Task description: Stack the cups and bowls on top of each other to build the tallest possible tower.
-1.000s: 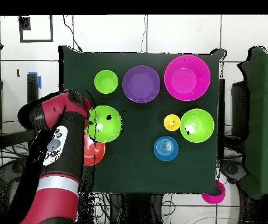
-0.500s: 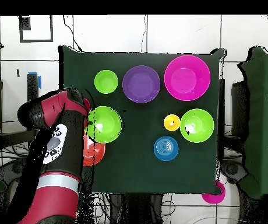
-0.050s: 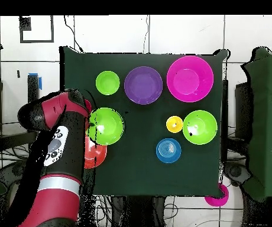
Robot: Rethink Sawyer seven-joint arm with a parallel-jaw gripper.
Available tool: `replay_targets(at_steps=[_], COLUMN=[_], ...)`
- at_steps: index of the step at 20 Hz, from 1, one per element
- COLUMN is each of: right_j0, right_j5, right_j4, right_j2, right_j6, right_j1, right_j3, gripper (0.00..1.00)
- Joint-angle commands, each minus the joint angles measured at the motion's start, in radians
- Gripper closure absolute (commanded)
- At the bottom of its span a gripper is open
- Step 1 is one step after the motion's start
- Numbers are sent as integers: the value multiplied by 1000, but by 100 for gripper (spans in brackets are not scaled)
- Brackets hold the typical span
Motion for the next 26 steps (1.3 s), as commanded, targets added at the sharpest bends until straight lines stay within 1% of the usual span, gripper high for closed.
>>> replay_targets(at_steps=[1,6,10,11,14,16,17,18,19,20,24,26], right_j0=[9,-3,-3,-3,2,3,1,-2,-3,0,-3,-5], right_j5=[68,82,77,77,58,57,54,63,71,57,65,89], right_j4=[-11,-9,-13,-13,13,18,13,-16,-15,-12,-12,-3], right_j2=[68,72,70,70,64,64,66,65,62,57,59,62], right_j6=[22,3,4,4,68,78,65,15,16,33,20,3], right_j1=[10,-1,8,8,9,9,9,16,14,9,2,-42], right_j3=[0,-5,-13,-14,-6,-6,-10,-38,-39,-32,-27,-1], gripper=[100,100,100,0,0,0,0,0,0,0,0,0])
